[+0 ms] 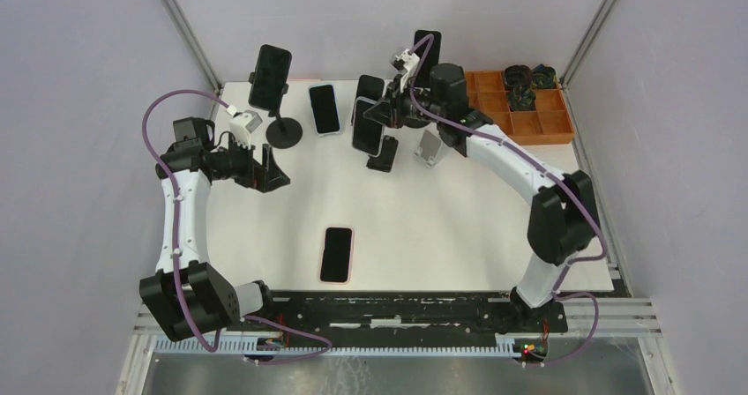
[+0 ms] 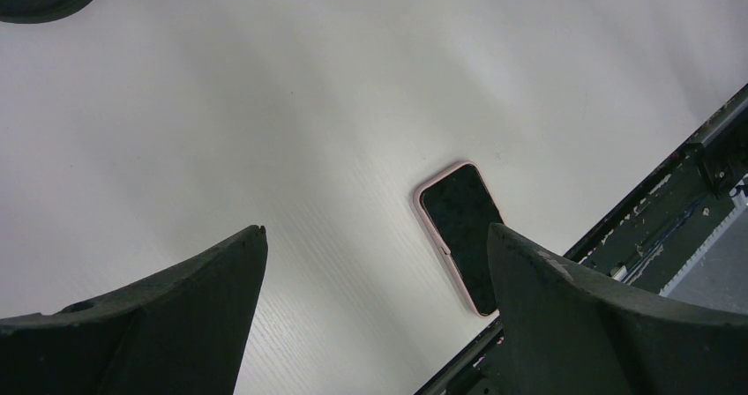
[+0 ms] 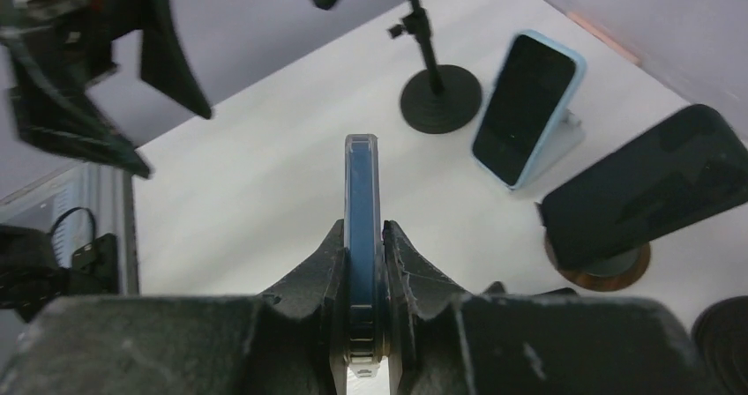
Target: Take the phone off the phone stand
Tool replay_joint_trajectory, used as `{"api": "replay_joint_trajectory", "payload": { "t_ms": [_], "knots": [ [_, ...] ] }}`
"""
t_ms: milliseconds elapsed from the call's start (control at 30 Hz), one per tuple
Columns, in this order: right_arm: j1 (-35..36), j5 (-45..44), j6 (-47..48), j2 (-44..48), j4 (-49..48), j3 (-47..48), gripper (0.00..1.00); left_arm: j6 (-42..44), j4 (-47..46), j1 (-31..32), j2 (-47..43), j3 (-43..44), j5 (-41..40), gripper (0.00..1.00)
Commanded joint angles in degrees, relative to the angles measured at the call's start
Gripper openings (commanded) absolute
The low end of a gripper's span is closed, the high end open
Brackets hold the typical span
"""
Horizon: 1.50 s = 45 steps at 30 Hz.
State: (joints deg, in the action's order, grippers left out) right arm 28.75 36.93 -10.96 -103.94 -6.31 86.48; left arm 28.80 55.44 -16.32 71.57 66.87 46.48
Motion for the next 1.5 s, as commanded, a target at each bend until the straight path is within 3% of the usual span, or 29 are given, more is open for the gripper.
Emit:
{"api": "replay_joint_trajectory", "payload": {
  "t_ms": [0, 200, 333, 567, 667, 833, 1267, 1467],
  "knots": [
    [4.13, 1.94, -4.38, 11.77, -3.92, -9.15, 0.00, 1.00, 0.23, 0.04, -0.84, 1.16, 0.77, 1.00],
    [8.67, 1.26, -10.35, 22.80, -1.34, -29.26, 0.00, 0.98, 0.22, 0.01, -0.68, 0.82, 2.32, 1.00],
    [9.85, 4.12, -17.53, 27.90, -6.07, -42.19, 0.00, 1.00, 0.23, 0.06, -0.47, 1.19, 2.22, 1.00],
    [9.97, 9.03, -27.88, 29.36, -15.97, -52.82, 0.00, 0.60, 0.26, 0.05, -1.36, 1.42, 2.05, 1.00],
    [10.17, 10.58, -34.53, 27.36, -24.38, -55.92, 0.00, 0.23, 0.20, 0.04, -1.67, 1.42, 2.02, 1.00],
    [11.02, 11.32, -40.42, 21.59, -33.32, -55.57, 0.00, 0.05, 0.26, 0.06, -2.20, 1.33, 1.87, 1.00],
    [12.06, 12.94, -42.00, 4.97, -38.05, -48.07, 0.00, 0.43, 0.20, 0.06, -2.27, 0.90, 1.83, 1.00],
    [12.07, 12.86, -38.65, -0.18, -35.04, -45.83, 0.00, 0.79, 0.15, 0.03, -1.84, 0.80, 1.82, 1.00]
  ]
}}
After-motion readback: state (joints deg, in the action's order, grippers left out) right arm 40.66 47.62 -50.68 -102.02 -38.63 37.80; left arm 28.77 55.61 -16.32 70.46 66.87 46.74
